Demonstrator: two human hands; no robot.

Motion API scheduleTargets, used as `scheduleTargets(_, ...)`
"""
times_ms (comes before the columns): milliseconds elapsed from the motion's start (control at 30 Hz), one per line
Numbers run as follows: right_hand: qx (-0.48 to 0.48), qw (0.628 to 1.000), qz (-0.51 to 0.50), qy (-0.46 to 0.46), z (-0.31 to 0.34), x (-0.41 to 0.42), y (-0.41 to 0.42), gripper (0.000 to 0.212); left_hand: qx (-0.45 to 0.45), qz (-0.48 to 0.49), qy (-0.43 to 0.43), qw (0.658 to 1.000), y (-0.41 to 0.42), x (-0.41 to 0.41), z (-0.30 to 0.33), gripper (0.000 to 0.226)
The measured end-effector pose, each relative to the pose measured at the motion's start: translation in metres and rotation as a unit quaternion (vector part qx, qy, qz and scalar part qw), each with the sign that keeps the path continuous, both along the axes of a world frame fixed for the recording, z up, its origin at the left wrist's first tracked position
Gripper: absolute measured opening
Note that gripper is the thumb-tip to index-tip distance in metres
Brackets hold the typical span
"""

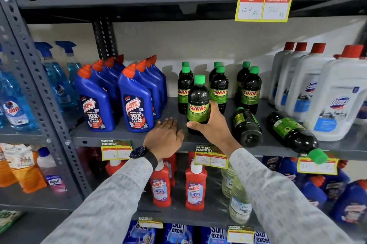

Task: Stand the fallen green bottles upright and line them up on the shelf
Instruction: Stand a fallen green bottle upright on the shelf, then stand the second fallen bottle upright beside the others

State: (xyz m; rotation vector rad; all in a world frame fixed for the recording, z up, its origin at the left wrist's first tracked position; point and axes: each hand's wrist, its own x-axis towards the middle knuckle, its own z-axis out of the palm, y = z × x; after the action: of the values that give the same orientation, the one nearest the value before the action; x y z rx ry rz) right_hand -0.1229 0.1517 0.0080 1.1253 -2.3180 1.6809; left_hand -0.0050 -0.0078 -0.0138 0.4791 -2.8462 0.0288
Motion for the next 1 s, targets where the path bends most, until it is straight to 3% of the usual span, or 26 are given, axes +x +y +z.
scheduleTargets(167,-0.095,0.995,0.002,-0.004,0.012,0.016,0.012,0.082,0.007,0.0,-0.002,1.0,-0.001,-0.001,0.0,0.066)
scheduleTargets(233,-0.117,0.99,-0.059,0.055,0.028,0.02,0.023,0.072,0.01,0.0,-0.009,1.0,-0.001,-0.002,0.001,0.067)
scheduleTargets(300,-0.08,0.972,-0.152,0.159,0.051,0.012,0.036,0.053,0.02,-0.003,-0.015,1.0,-0.002,-0.002,0.001,0.069)
scheduleTargets(400,0.096,0.942,-0.231,0.223,0.08,-0.014,0.056,0.03,0.019,-0.009,-0.01,1.0,-0.003,-0.001,0.0,0.069)
scheduleTargets(500,0.263,0.925,-0.242,0.126,0.084,-0.039,0.075,0.043,0.022,-0.007,-0.01,1.0,-0.002,-0.001,0.0,0.069)
scheduleTargets(667,0.347,0.912,-0.217,-0.027,0.067,-0.055,0.091,0.059,0.03,-0.004,-0.015,0.999,0.001,0.0,0.004,0.069)
scheduleTargets(800,0.275,0.926,-0.187,-0.179,0.058,-0.054,0.093,0.053,0.005,0.0,-0.025,1.0,0.004,0.002,0.008,0.066)
scheduleTargets(1000,0.148,0.951,-0.158,-0.219,0.06,-0.052,0.095,0.045,0.003,0.004,-0.035,0.999,0.004,0.001,0.007,0.067)
